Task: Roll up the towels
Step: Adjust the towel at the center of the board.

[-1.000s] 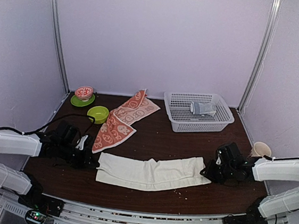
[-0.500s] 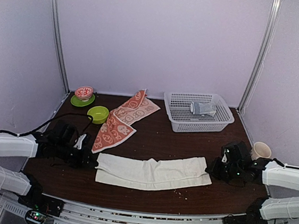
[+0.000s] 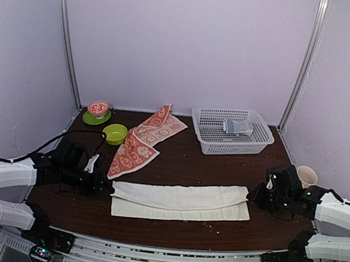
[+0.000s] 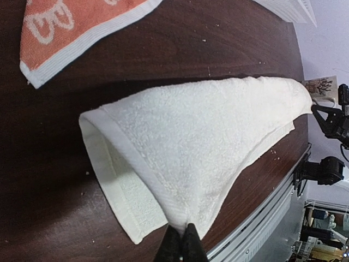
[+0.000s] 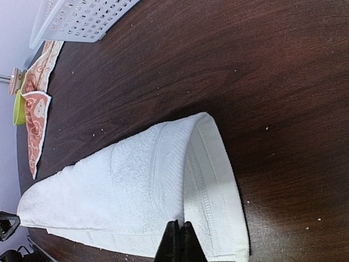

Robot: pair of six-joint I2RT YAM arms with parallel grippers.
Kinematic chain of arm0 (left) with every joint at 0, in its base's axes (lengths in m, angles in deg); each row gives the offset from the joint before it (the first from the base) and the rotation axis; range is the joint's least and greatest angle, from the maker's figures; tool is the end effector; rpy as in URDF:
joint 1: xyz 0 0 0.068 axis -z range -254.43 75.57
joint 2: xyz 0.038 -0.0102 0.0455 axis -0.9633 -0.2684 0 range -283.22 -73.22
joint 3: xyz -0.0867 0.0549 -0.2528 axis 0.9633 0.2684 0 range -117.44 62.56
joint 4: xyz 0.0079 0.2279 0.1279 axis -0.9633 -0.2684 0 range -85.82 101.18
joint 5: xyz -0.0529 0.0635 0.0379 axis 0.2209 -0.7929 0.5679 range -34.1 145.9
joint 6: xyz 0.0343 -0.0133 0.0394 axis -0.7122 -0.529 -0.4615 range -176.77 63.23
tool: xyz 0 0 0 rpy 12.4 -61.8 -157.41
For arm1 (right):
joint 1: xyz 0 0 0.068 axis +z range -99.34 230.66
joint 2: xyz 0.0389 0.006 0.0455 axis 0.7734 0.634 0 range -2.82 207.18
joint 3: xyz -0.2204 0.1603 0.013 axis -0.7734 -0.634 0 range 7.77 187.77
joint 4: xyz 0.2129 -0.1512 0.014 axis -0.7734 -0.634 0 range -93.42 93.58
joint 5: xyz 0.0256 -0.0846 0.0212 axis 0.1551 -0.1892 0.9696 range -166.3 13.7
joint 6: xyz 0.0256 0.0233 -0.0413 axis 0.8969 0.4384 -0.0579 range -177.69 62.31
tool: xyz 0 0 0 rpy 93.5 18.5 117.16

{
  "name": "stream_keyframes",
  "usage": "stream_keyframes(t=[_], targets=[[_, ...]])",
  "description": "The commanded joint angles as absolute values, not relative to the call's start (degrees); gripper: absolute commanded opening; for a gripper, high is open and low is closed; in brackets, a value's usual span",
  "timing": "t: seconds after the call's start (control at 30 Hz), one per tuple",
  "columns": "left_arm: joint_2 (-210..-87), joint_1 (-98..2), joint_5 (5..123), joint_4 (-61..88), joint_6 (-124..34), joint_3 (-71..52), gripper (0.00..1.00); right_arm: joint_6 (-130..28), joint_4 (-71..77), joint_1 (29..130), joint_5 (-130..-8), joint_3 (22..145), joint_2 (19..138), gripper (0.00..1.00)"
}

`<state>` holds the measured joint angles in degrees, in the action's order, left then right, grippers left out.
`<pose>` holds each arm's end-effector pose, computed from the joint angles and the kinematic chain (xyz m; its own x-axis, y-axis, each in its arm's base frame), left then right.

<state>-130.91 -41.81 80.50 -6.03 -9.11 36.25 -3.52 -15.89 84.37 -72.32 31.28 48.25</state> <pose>0.1517 -0.1147 0.1805 -0.9592 -0.1840 -0.2148 0.0195 0.7147 -0.6992 0.1432 0.0986 0.1787 -0.8371 0.4138 -0.3578 0.1462 0.7996 0.5825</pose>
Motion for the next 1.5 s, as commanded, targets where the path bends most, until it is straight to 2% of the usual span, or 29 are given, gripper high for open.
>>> stream_keyframes(t=[0.0, 0.7, 1.47], targets=[[-129.6, -40.5, 79.7, -6.0, -7.4, 36.2, 0.0, -3.2, -18.0, 84.1, -74.2, 30.5, 46.5, 0.0], [-125.8, -38.0, 77.9, -8.5, -5.7, 39.2, 0.0, -4.5, -22.4, 84.1, -72.8, 28.8, 42.2, 0.0], [-134.8, -37.6, 77.8, -2.9, -6.7, 42.7, 0.0, -3.7, -20.7, 84.1, -69.6, 22.8, 42.8, 0.0]])
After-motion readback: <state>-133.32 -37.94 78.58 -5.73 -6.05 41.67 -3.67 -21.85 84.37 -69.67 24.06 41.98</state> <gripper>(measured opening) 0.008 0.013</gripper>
